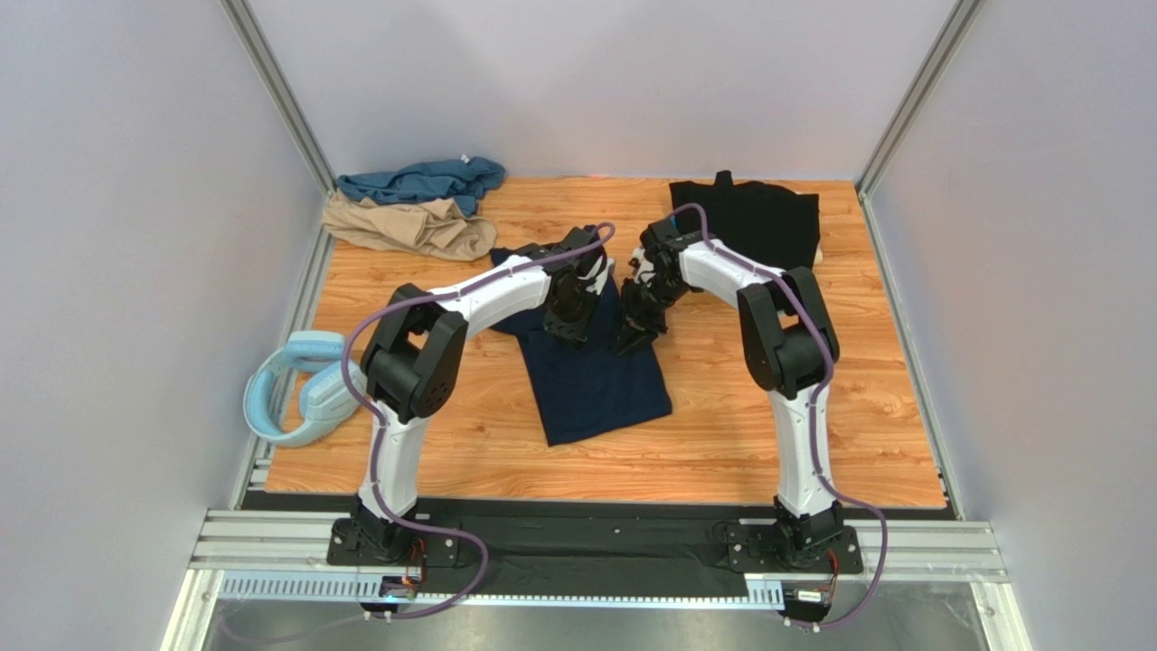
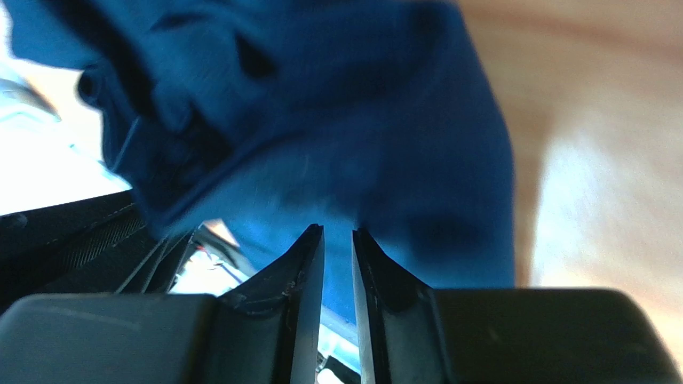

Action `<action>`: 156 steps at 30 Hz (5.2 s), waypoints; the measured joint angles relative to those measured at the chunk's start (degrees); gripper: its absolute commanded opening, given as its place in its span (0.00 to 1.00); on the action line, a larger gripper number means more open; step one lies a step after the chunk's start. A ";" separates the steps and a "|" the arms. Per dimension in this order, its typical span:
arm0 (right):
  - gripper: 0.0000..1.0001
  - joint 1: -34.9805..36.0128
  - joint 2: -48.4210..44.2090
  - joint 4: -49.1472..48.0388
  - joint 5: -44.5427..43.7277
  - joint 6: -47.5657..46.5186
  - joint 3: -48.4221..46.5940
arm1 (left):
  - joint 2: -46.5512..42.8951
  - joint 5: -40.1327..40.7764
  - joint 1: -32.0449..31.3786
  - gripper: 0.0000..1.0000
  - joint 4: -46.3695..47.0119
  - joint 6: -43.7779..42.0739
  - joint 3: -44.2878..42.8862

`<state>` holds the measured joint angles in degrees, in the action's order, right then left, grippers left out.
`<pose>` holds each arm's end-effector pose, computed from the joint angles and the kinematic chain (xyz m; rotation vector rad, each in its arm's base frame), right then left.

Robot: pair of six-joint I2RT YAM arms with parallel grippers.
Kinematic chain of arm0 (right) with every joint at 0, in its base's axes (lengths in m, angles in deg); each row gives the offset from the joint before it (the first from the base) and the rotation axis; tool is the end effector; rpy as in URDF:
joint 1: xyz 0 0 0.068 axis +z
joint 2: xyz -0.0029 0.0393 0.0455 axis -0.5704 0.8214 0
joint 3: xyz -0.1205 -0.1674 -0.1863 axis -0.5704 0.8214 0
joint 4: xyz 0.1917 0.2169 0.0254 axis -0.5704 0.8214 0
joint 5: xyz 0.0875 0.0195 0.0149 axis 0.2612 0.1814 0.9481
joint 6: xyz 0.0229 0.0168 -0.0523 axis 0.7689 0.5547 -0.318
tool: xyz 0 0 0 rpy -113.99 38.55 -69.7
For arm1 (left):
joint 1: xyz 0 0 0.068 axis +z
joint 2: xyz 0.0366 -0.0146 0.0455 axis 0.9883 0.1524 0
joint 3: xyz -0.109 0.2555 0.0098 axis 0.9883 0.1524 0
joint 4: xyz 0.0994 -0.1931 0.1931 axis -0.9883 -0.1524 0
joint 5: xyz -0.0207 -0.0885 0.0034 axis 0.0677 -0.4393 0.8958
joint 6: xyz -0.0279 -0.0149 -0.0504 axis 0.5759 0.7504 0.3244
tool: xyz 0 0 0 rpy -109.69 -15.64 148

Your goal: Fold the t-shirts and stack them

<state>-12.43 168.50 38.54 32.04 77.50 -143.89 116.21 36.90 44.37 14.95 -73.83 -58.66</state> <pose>0.4123 0.1952 0.1315 -0.0873 -2.8967 -0.8661 0.3678 -0.2817 0.1709 0.5899 2.7722 -0.3646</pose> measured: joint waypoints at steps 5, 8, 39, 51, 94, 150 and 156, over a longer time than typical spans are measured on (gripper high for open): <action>0.24 1.25 3.45 0.96 0.66 -1.29 -1.64 | 2.62 2.25 0.00 0.15 0.81 1.40 0.57; 0.25 1.40 3.45 1.01 0.74 -1.95 -1.53 | 1.49 2.75 0.15 0.15 2.10 2.71 2.38; 0.42 5.22 -18.03 1.66 -7.63 -2.73 10.47 | -16.98 6.08 3.50 0.28 -0.15 7.28 21.40; 0.50 2.58 -20.17 0.37 -11.32 -5.68 28.13 | -37.70 -1.81 6.34 0.57 -0.39 16.76 39.58; 0.48 -0.35 -17.94 -12.74 8.81 -1.88 36.17 | -36.26 -6.12 3.15 0.50 6.75 28.17 50.12; 0.46 8.13 -12.41 -5.16 7.04 -1.16 28.76 | -38.21 -11.04 6.99 0.49 15.52 25.53 54.64; 0.46 8.22 -12.41 -5.14 7.02 -1.20 28.74 | -40.46 -10.75 6.99 0.40 16.20 25.57 56.78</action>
<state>-4.21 156.09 33.40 39.06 76.30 -115.15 75.75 26.15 51.37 31.14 -48.25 -1.88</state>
